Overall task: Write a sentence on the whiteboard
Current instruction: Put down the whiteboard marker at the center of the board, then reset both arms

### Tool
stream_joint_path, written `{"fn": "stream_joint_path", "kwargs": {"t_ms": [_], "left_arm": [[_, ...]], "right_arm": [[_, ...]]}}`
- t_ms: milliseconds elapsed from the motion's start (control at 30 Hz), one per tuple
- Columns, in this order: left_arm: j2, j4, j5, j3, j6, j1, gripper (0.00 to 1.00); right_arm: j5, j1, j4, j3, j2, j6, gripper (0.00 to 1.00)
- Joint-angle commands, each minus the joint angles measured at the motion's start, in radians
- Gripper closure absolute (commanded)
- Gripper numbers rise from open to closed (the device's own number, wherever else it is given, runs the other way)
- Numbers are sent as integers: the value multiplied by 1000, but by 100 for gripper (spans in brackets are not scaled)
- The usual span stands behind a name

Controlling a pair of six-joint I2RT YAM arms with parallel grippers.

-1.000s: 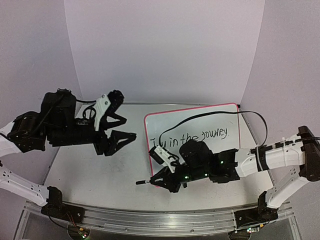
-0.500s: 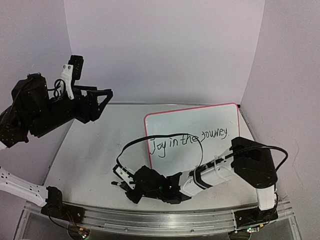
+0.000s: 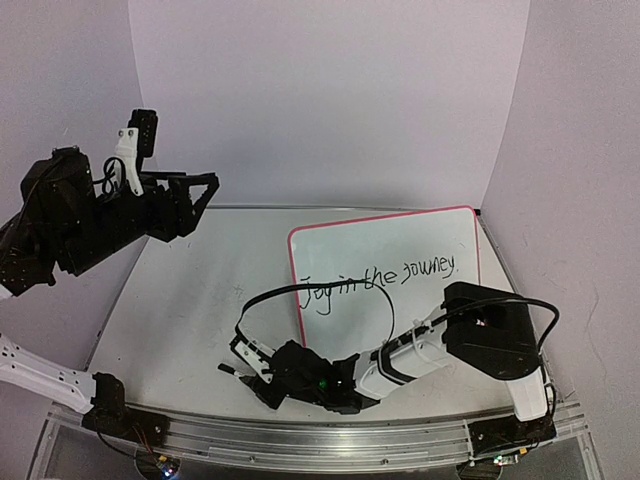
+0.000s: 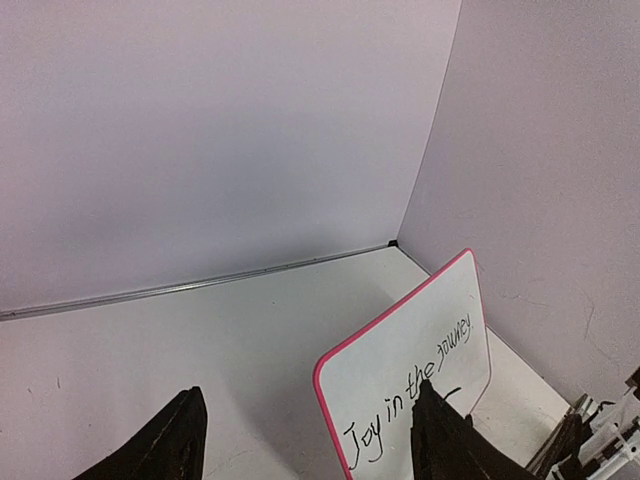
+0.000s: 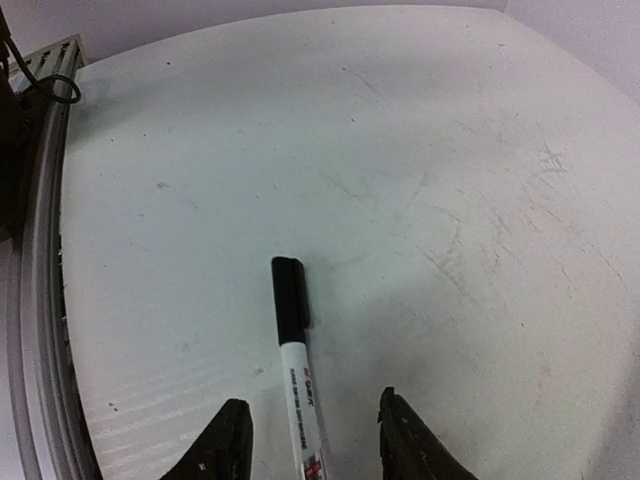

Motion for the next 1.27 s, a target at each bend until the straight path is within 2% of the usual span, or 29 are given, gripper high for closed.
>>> {"fn": "stream_joint_path", "kwargs": {"t_ms": [0,167,367,500,633,733,900,1000,1233], "left_arm": [[11,31,-50,11,-8,0,29],[11,34,-102,24,-9,0,28],[2,79,-132,34,13,0,27],[14,121,-126,53,49,0,26],[37,153,-120,87,87,-1,25],[58,165,-114,118,116,-1,23],[78,170,-105,154,145,-1,22],[77,172,-103,154,145,-1,22],[54,174,-107,129,128,-1,21]], "right_arm": [[103,0,6,-60,-154,9,52],[197,-1,-126,-134,-445,23,38],[277,0,-356,-130,-862,11,30],[430,-1,-470,-91,-1065,-13,23],[569,-1,-516,-52,-1197,-98,19],[684,-1,-518,-18,-1239,-124,13],[827,0,-519,44,-1224,-171,8],[854,0,-518,64,-1205,-182,4],[868,-1,-518,74,-1168,-173,2]]}}
